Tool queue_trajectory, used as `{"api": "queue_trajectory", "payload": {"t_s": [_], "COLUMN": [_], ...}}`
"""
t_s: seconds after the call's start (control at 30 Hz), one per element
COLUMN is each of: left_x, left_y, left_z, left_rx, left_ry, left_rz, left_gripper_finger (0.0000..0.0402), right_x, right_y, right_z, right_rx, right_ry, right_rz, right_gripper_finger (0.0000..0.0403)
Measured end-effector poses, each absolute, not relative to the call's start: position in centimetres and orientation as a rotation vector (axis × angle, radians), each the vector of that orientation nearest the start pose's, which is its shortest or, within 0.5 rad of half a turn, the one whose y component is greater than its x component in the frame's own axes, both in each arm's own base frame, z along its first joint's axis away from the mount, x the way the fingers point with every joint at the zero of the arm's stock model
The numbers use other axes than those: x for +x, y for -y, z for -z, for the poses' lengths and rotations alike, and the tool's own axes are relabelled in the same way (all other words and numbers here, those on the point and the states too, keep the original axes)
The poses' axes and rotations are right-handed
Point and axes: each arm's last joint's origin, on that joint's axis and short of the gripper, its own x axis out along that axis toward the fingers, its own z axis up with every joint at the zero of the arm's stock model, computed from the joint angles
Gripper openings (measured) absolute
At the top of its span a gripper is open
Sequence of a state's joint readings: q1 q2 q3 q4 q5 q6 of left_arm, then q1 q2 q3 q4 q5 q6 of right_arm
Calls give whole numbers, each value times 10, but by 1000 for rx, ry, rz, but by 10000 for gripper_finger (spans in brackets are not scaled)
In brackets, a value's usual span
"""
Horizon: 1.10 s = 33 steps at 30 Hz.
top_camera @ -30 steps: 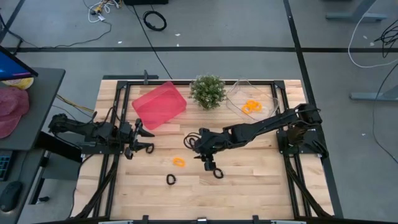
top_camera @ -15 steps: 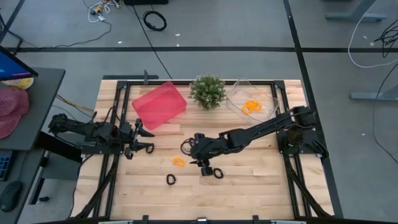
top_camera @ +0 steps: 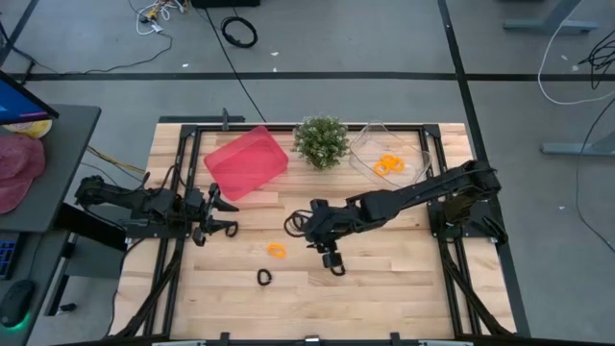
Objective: Sort spring keychains
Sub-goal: Put the yellow spring keychain into the transparent bin
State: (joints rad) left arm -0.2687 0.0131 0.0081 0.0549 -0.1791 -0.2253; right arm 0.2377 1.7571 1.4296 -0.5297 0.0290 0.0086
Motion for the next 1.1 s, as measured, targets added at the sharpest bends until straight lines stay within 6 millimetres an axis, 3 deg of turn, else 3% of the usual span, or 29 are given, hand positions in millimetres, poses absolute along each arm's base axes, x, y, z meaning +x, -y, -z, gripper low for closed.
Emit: {"api": "queue_trajectory", "payload": {"t_s": [0.13, 0.27, 0.5, 0.67, 0.9, 1.1], "left_x": [95, 95, 95, 95, 91, 89], "left_y": [21, 21, 21, 21, 18, 17], "left_z": [-171, -171, -171, -176, -197, -204], "left_rx": [-236, -236, -237, -249, -196, -307], "left_ry": [38, 38, 44, 97, 322, 391], "left_rz": [95, 95, 95, 97, 56, 63], "left_gripper_finger": [209, 209, 209, 209, 209, 209], "right_x": [358, 328, 269, 237, 219, 219], "right_y": [-91, -89, -72, -61, -55, -55], "right_z": [-276, -277, -291, -294, -292, -296], "right_rx": [-164, -200, -65, 33, 80, 67], "right_ry": [-799, -738, -483, -322, -162, -119], "right_rz": [-130, -119, -87, -36, -22, -26], "right_gripper_finger": [160, 160, 160, 160, 160, 160]}}
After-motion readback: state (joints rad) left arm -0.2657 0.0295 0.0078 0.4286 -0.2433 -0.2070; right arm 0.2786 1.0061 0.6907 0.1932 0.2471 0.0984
